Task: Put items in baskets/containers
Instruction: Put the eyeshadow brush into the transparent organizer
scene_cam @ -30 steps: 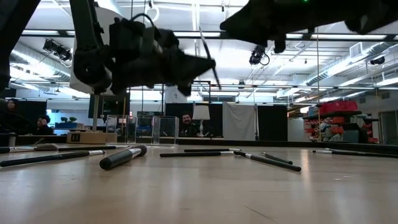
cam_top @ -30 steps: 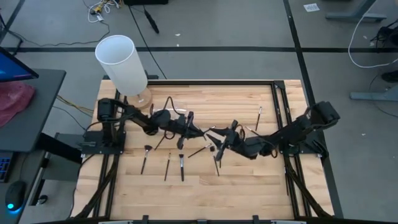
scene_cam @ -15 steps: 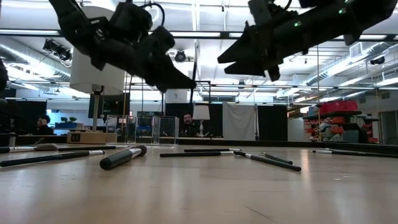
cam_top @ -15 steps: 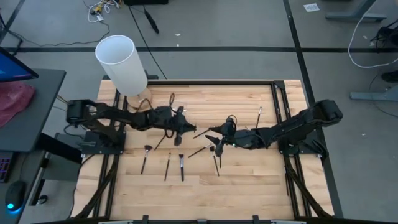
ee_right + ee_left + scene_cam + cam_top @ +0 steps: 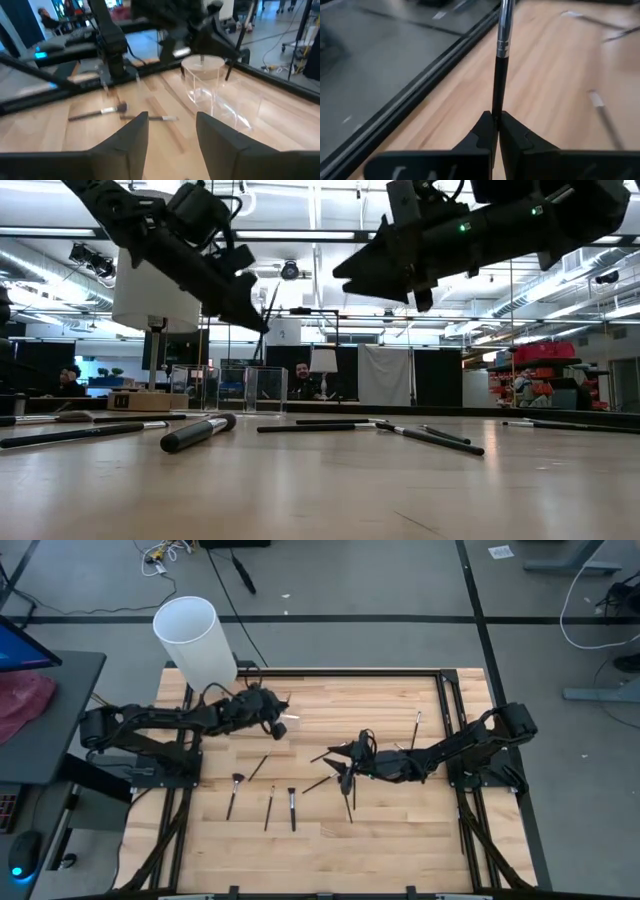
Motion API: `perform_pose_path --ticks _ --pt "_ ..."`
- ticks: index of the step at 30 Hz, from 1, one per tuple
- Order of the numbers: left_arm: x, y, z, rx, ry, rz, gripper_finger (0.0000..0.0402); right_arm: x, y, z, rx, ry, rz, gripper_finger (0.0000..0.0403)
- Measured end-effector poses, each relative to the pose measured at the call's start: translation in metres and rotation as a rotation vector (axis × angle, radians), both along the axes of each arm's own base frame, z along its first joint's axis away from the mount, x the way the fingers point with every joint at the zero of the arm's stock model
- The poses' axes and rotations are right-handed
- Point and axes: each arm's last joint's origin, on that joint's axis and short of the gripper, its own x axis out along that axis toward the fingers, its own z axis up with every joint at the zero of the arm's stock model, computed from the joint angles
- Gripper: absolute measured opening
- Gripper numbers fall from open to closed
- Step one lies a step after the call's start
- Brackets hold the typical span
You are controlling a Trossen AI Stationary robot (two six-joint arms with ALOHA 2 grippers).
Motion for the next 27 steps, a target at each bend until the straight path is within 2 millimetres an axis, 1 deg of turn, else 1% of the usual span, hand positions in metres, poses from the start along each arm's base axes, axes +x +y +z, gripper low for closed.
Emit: perform_pose_path --ticks 5,9,11,14,18,20,23,27 --pt "-0.004 0.001 0.0 0.016 0.02 0.09 0.0011 0.0 0.0 0.0 -0.002 -0.001 0.0 0.0162" --pt "-0.007 0.001 -0.005 -0.015 0.064 0.123 0.0011 0.0 0.0 0.0 -0.003 0.001 0.0 0.0162" --pt "-0.008 0.001 -0.006 -0.017 0.045 0.133 0.0011 0.0 0.0 0.0 -0.01 0.003 0.001 0.0162" --pt "-0.015 0.001 -0.019 -0.026 0.011 0.154 0.0011 0.0 0.0 0.0 -0.022 0.007 0.002 0.0162" --pt "-0.027 0.004 -0.034 -0.064 -0.118 0.15 0.0011 0.0 0.0 0.0 -0.024 0.008 0.002 0.0162" --pt "-0.033 0.005 -0.042 -0.099 -0.144 0.145 0.0012 0.0 0.0 0.0 -0.023 0.008 0.002 0.0162" --pt "-0.039 0.007 -0.047 -0.122 -0.161 0.147 0.0016 0.0 0.0 0.001 -0.021 -0.002 0.002 0.0162" --pt "-0.04 0.007 -0.05 -0.148 -0.159 0.112 0.0015 0.001 -0.001 0.003 -0.016 -0.025 -0.002 0.0162"
